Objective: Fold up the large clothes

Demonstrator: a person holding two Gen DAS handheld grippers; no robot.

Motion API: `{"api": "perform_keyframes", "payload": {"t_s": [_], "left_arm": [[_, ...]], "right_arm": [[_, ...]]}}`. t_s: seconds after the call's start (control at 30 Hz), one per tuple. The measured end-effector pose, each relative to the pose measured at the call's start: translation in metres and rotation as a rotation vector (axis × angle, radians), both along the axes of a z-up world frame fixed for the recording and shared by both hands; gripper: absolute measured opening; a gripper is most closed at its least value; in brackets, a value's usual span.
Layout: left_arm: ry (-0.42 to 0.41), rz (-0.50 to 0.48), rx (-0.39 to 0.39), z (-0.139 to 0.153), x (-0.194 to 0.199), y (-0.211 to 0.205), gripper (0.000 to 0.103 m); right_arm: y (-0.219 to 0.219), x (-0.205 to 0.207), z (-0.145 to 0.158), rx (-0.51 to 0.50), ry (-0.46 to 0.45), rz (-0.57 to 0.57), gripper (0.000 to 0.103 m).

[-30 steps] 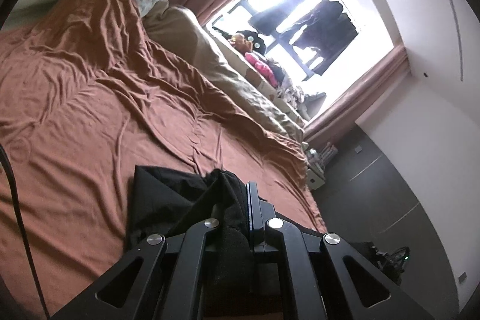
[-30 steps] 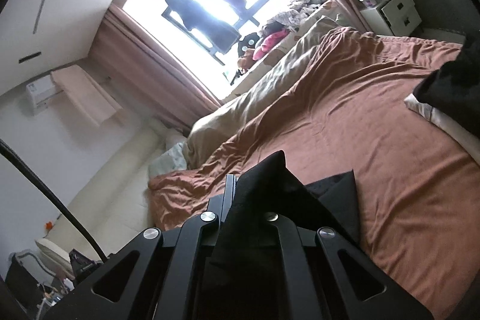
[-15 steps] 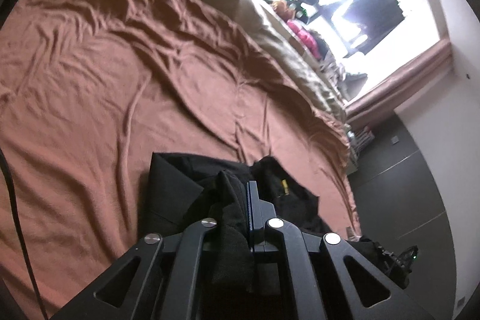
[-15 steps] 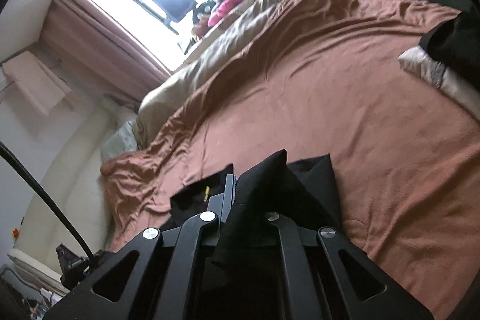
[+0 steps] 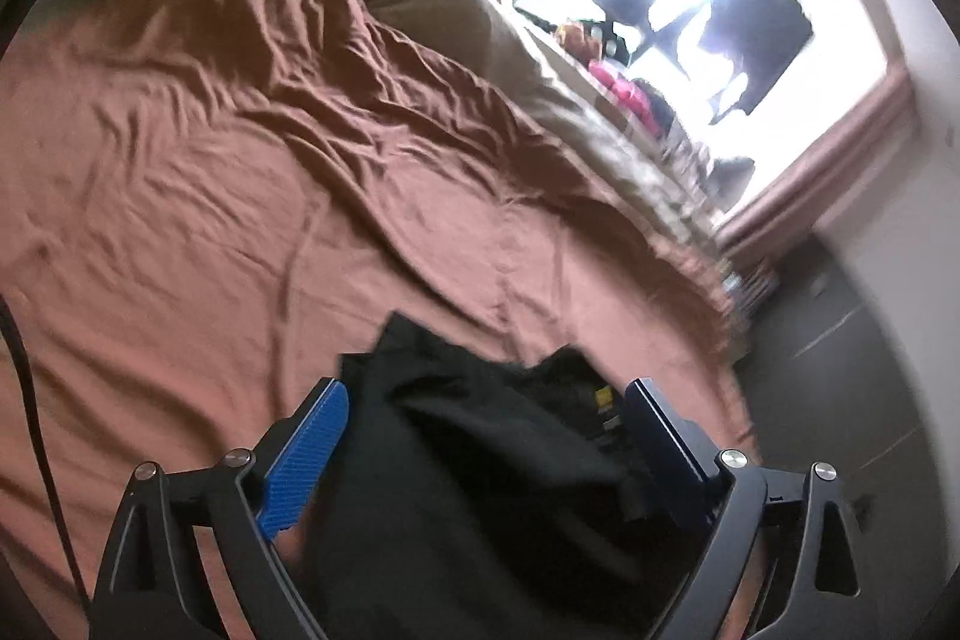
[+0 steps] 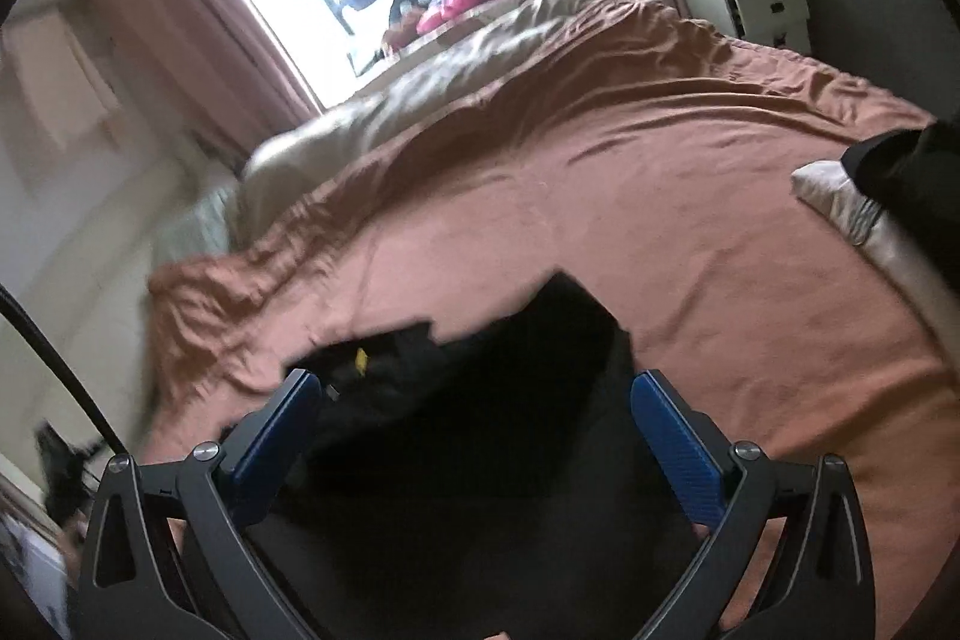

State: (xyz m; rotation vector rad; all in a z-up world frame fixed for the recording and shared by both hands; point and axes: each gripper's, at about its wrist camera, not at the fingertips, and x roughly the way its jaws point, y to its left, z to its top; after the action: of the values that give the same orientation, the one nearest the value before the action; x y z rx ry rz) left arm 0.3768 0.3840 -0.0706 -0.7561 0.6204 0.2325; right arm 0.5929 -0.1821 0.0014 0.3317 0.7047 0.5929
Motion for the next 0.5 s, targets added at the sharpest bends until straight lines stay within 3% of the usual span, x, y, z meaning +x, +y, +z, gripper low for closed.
{"api": "perform_keyframes", "payload": {"t_s": [0.23,0.5], "left_arm": [[0.189,-0.085,0.091,-0.036,0.011,-0.006,0.076],[0.266,-0.155,0.102,-0.078,0.043,0.006,0.071]], "right_arm": [[0.026,0.006,0.012,-0.195,0.047,0.027,0.103],[0.056,0.059,0.015,-0.338,0.089,0.048,0.098]]}}
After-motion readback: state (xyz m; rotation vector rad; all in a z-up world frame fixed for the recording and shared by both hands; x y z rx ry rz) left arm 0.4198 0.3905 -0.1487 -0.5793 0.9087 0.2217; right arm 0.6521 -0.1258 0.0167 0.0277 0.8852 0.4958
